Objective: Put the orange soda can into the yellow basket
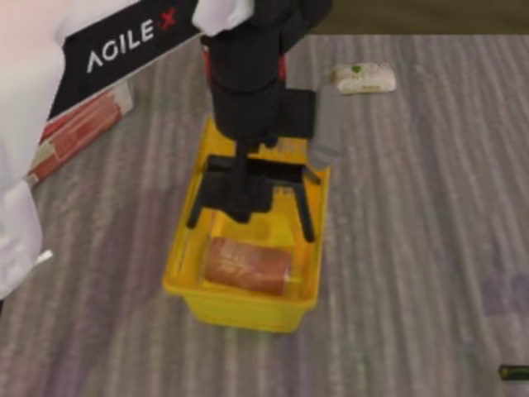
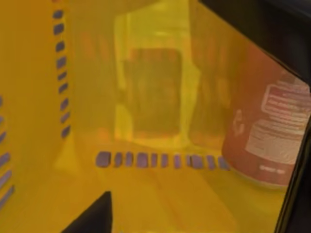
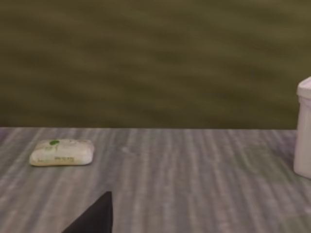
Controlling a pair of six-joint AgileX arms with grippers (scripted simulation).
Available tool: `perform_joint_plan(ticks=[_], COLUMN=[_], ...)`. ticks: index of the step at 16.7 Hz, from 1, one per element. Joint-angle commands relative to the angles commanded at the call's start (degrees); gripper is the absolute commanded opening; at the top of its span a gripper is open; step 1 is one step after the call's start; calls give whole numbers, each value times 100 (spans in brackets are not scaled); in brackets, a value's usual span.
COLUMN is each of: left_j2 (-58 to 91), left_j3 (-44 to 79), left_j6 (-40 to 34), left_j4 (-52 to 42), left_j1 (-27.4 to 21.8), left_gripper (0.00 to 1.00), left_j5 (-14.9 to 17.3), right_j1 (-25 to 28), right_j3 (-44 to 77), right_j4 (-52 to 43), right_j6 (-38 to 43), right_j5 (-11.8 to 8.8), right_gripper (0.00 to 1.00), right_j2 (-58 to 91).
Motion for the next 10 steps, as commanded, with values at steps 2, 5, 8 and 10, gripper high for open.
perform_joint_plan(ticks=[2, 5, 8, 10], left_j2=[-20, -24, -24, -24], left_j3=[-190, -228, -228, -228], left_j6=[-3, -4, -4, -4], left_j4=[170, 204, 204, 204], left_j1=[-2, -3, -3, -3], left_gripper=[100, 100, 85, 70], left_j5=[-1, -1, -1, -1], right_j1=[0, 0, 0, 0], right_j3=[0, 0, 0, 0], right_j4=[0, 0, 0, 0], right_j6=[0, 0, 0, 0], right_j5=[0, 0, 0, 0], right_gripper=[100, 100, 100, 100], right_j2=[0, 0, 0, 0])
